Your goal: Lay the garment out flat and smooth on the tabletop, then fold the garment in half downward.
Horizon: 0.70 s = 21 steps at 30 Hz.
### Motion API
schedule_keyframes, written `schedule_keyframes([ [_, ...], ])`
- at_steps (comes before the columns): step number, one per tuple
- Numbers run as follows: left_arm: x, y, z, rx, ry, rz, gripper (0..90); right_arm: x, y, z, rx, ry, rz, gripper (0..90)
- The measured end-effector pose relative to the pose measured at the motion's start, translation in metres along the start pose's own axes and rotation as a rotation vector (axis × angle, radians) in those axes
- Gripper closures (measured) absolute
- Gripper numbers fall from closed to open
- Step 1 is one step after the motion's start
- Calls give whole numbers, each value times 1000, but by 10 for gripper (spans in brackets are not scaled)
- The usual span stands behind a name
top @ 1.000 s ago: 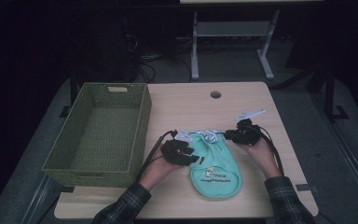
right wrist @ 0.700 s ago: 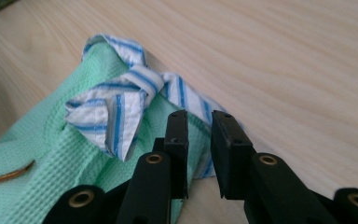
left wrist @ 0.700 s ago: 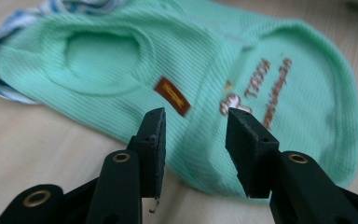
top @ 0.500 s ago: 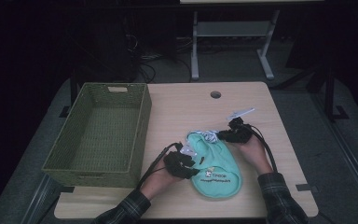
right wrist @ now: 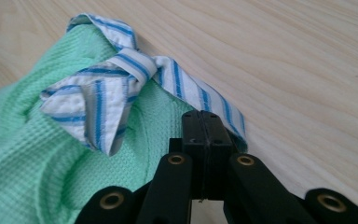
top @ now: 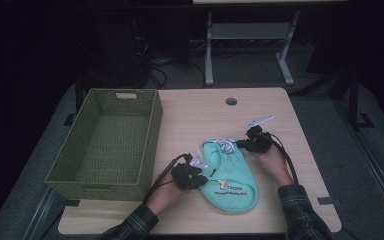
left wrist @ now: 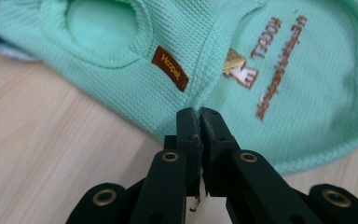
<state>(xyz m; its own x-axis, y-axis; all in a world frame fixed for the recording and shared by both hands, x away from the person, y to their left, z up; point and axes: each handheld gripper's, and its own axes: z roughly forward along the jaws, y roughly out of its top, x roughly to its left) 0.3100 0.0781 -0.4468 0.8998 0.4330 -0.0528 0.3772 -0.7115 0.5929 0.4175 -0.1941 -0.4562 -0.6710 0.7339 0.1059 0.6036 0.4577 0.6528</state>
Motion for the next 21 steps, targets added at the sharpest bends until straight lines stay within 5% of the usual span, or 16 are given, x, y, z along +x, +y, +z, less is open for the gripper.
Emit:
schedule_keyframes([
  [7,2,-5,-2,-1,4,-10,851,-6,-2,0,2,-33,17,900],
  [14,6,-4,-8,-43,9,-36,689,-3,-3,-12,-42,-4,43,798],
  [21,20,5,-12,-84,7,-51,743,7,-15,-31,-67,32,25,898],
])
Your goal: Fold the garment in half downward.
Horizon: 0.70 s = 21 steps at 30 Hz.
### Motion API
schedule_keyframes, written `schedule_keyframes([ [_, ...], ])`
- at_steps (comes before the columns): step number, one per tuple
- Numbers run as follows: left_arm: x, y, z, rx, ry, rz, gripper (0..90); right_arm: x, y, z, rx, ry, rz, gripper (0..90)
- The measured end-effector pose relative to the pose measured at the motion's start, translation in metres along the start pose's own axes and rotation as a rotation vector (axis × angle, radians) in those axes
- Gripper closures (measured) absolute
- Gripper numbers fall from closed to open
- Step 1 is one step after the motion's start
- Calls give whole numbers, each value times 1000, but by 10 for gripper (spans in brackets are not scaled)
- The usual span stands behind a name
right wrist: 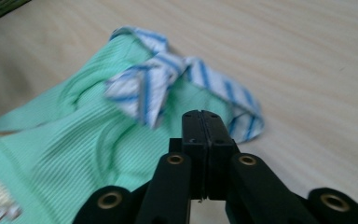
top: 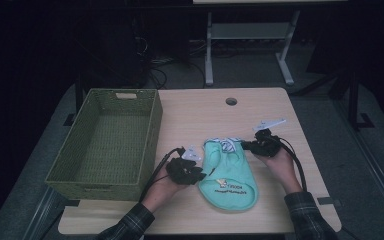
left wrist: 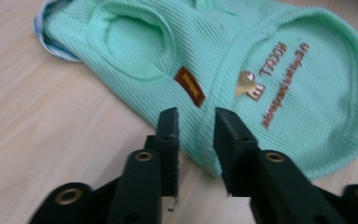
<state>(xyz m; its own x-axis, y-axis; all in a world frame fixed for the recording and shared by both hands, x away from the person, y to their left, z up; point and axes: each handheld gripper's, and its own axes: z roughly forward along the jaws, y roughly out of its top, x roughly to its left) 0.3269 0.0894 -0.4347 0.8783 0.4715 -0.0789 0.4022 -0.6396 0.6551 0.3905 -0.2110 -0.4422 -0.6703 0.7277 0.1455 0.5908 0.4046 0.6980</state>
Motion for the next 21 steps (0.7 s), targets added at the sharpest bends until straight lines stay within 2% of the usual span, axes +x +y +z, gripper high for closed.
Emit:
schedule_keyframes([
  [4,14,8,3,-16,-8,-29,846,8,-9,-7,-3,13,-2,900],
  [6,21,12,4,-17,-2,-29,891,12,-13,-10,-6,15,-13,900],
  [12,38,28,15,-29,28,-52,896,28,-25,-19,0,21,-37,900],
  [16,48,38,21,-41,44,-62,896,33,-34,-25,11,20,-41,900],
  [21,60,52,31,-56,53,-57,896,40,-45,-29,27,30,-49,900],
])
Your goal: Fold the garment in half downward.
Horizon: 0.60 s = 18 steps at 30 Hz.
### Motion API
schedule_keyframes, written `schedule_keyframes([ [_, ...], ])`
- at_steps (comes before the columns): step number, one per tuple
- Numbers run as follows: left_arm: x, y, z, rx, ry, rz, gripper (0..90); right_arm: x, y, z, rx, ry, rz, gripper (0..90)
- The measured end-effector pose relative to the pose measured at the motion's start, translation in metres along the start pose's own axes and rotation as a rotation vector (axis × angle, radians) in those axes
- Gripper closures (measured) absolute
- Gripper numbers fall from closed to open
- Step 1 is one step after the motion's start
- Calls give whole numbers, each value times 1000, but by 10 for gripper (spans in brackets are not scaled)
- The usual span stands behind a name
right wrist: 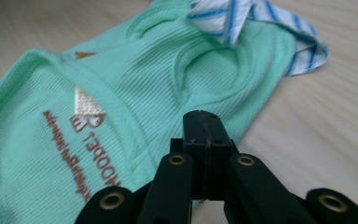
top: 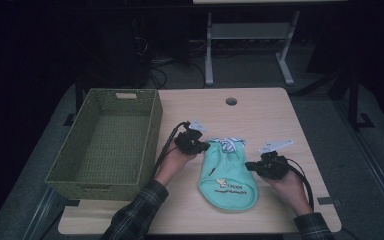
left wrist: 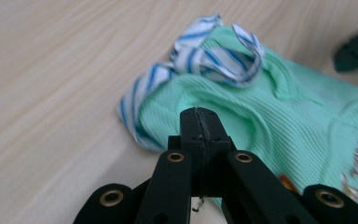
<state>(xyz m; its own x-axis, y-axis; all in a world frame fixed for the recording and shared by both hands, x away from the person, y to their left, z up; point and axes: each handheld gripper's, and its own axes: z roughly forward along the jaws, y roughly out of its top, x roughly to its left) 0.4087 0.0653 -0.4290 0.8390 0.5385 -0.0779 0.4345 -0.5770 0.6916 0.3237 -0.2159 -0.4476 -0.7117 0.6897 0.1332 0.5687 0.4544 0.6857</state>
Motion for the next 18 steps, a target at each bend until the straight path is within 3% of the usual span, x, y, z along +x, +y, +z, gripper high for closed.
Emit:
schedule_keyframes([
  [4,6,5,16,8,8,4,896,9,-9,-1,22,11,-10,900],
  [6,7,4,24,20,19,-9,896,13,-14,-3,21,14,-12,900],
  [9,10,0,33,48,39,5,896,17,-19,-5,40,10,-24,900],
  [18,11,-6,37,75,46,4,896,18,-26,0,64,19,-25,900],
])
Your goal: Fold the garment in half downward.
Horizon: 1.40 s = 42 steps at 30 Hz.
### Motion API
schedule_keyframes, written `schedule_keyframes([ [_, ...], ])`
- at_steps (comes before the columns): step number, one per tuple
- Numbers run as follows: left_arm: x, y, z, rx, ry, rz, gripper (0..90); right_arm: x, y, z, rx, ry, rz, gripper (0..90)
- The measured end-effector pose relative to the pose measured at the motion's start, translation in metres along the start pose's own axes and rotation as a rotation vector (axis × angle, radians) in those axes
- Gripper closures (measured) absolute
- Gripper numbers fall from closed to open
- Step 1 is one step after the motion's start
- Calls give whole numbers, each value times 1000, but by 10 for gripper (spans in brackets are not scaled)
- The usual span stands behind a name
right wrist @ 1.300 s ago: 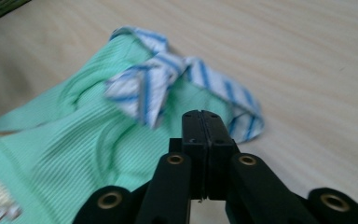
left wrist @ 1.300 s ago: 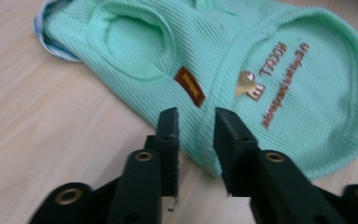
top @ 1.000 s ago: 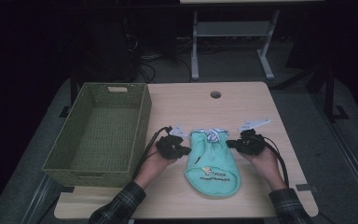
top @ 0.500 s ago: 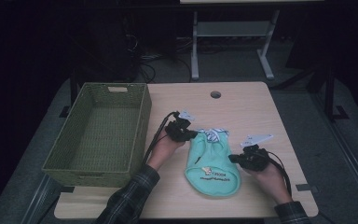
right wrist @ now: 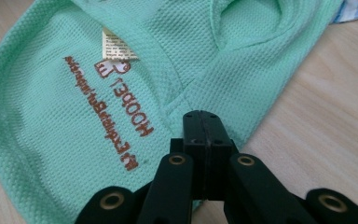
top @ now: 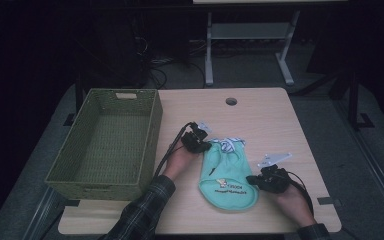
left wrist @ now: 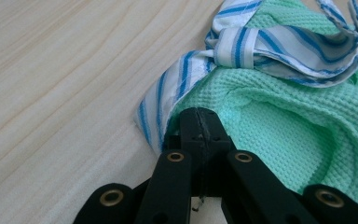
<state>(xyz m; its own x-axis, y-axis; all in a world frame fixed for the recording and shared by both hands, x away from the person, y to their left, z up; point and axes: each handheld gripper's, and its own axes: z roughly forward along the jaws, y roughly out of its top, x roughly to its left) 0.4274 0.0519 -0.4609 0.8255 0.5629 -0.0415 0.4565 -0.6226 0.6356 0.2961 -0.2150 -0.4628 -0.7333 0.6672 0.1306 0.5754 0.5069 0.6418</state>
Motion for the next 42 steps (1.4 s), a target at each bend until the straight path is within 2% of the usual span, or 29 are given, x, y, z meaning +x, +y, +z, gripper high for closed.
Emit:
schedule_keyframes([
  [4,-2,-4,-4,7,-1,-1,896,-2,-1,-1,2,-11,-2,900],
  [11,-13,-14,-15,40,6,20,896,-10,-3,-4,0,-36,14,900],
  [14,-18,-18,-19,45,-1,23,896,-14,-4,-5,4,-56,13,900],
  [27,-42,-38,-36,64,-55,27,896,-27,-7,-8,-2,-73,28,900],
  [32,-42,-37,-42,48,-61,20,894,-27,-7,-8,-3,-68,29,900],
  [36,-37,-29,-53,5,-53,21,835,-26,-7,-8,-3,-76,21,900],
  [41,-29,-24,-59,-13,-12,17,672,-27,-7,-8,-3,-71,25,900],
  [42,-27,-25,-59,-31,-1,5,650,-27,-7,-8,-5,-72,24,900],
])
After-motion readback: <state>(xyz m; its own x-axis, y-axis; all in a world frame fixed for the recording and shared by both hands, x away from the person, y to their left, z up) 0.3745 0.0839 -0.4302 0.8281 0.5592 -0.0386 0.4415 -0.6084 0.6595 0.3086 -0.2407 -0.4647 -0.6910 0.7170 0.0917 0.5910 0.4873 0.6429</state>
